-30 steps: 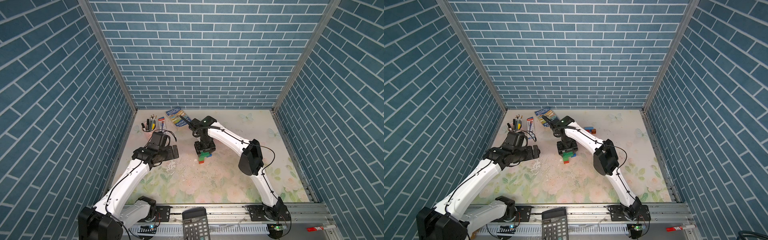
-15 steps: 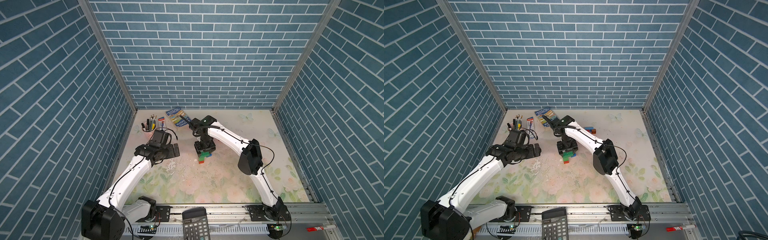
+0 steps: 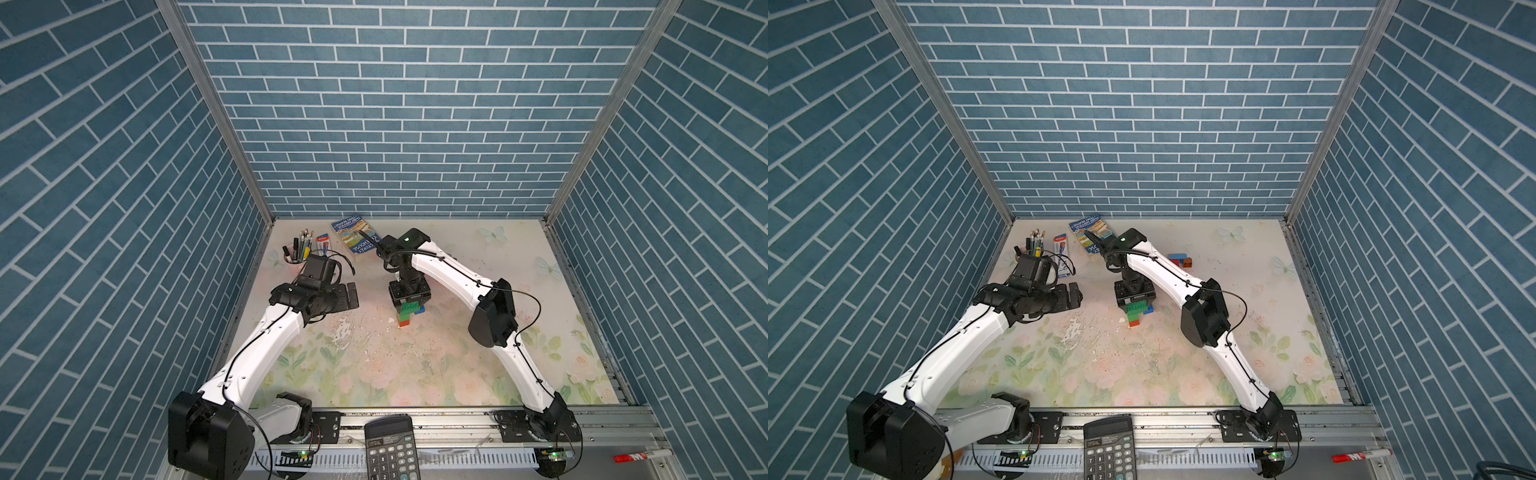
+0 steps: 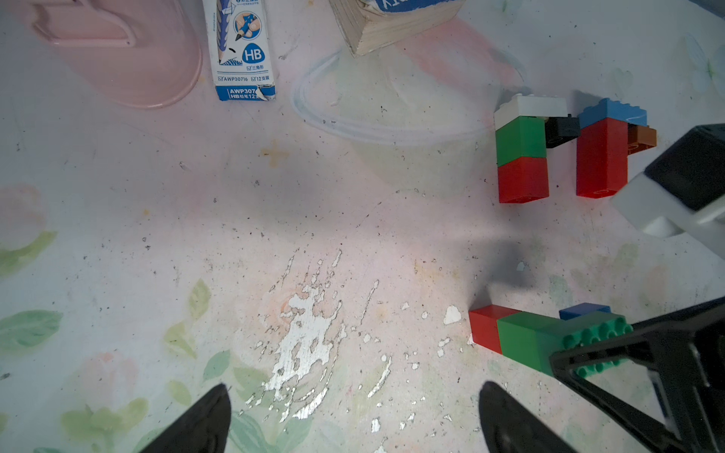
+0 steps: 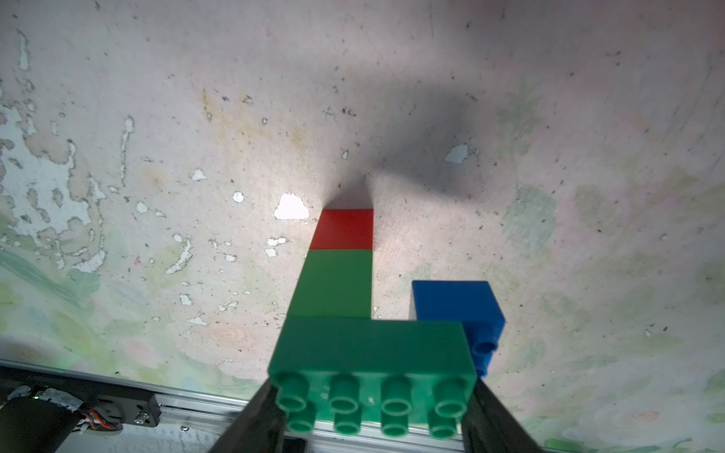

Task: Assemble the letter r with lego
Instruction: Assemble the lego brick with the lego brick.

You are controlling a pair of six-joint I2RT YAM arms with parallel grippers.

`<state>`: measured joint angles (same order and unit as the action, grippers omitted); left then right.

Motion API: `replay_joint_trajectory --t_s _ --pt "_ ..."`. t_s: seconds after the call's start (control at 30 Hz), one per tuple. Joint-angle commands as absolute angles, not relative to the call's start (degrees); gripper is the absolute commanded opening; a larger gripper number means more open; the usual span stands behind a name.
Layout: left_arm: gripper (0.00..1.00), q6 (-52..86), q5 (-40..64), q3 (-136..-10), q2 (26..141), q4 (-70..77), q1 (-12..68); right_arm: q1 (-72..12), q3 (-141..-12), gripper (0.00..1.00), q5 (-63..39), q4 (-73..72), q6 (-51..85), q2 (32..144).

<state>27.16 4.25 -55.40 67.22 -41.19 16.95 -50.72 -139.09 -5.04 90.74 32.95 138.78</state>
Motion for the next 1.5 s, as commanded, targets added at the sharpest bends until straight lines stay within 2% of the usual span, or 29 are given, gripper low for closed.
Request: replay_joint_trajectory --t_s 0.0,0.33,0.7,0.9,0.97,1.47 --pt "1.0 26.46 5.09 -56.43 67.67 -40.0 16.35 -49.88 -136.93 0.04 3.22 95.44 33.59 144.2" --pt "1.0 26.61 5.36 -56.43 67.96 -40.31 16.22 -49.81 -124.73 0.04 -0.54 85.81 33.83 142.65" --pt "1.0 26.3 5.23 -58.16 68.6 -40.67 16.26 -49.75 -131.25 0.06 1.84 88.91 34.62 141.56" --pt "1.0 26.03 5.19 -58.8 68.9 -40.23 16.26 -49.7 -140.46 0.13 3.75 93.41 34.67 142.1" --pt "1.0 26.15 5.26 -58.83 68.86 -40.03 16.22 -49.61 -141.24 0.18 3.78 93.42 34.9 141.47" --pt "0.99 26.83 5.7 -58.45 67.47 -40.39 16.24 -48.86 -133.95 0.47 -0.93 87.23 35.86 137.56"
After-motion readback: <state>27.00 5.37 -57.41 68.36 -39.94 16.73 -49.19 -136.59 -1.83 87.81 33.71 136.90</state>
